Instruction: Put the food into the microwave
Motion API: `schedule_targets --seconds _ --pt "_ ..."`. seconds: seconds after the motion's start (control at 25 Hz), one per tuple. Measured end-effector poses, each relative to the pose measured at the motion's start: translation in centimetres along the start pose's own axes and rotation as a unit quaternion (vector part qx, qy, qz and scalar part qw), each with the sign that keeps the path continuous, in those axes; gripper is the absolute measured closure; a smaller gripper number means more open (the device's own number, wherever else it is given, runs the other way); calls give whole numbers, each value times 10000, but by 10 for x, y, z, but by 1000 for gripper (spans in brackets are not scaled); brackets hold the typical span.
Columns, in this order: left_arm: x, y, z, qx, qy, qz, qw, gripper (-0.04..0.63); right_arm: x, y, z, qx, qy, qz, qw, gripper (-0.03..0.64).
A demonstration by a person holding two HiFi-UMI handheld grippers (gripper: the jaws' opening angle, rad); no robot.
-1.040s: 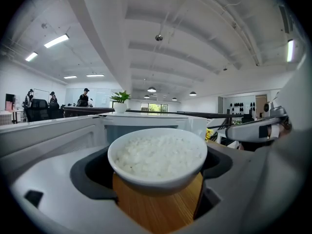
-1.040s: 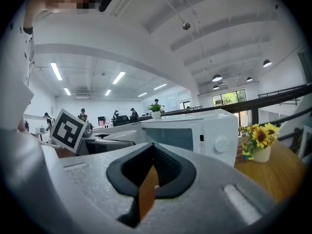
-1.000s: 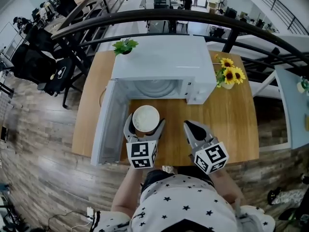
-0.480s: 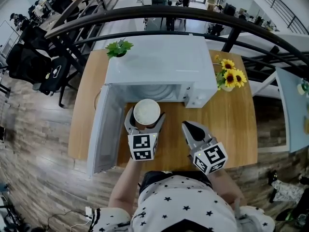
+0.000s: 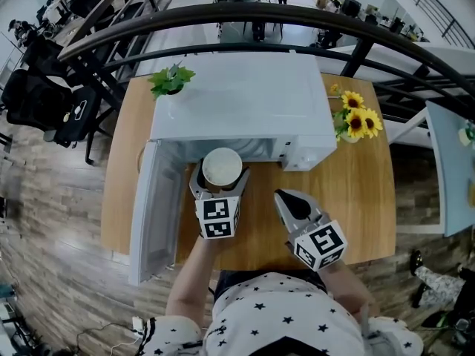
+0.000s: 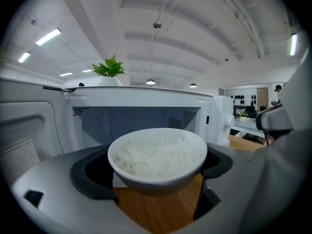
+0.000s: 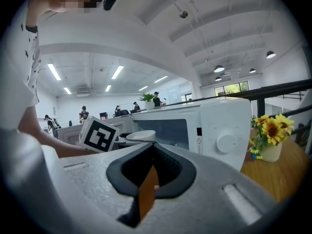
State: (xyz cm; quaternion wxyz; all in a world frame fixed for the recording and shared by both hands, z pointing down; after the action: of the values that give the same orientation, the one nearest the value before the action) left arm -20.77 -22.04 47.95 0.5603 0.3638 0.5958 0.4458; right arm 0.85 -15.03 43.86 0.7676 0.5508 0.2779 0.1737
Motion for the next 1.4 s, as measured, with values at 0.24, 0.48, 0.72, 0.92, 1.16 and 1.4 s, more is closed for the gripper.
schedule_targets --seconds 0.24,0.48,0.72,0.92,1.16,1.4 --pt "-24 5 -3 -29 -36 -89 9999 97 -8 3 10 -53 5 -70 10000 612" --pt "-46 7 -4 -100 -26 -136 9999 97 -14 5 15 -76 -5 -110 9999 611" --pt "-67 9 -3 -216 -84 -212 9995 97 -14 6 20 -146 43 -154 9998 612" --pt "-82 16 -2 -257 -114 -315 9991 97 -15 8 23 -192 46 -182 9996 612" --pt "-97 27 -4 -272 -135 -485 9984 97 -17 11 28 -238 44 -215 9995 612" --pt "-112 34 -6 -318 -192 -590 9976 97 -17 15 32 -296 65 -268 9992 612"
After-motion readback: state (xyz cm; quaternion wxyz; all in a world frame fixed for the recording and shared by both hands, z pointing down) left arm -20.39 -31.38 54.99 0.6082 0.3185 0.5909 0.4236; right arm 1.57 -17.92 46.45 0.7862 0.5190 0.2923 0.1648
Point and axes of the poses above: the fingertips, and each gripper's own axes: x backward along the fingers, z to its right, y out of its underside, the point moved 10 cm from there along x, backward along the fingers, and after that the axes turned 8 degrees about -y, right-handed, at the moved point
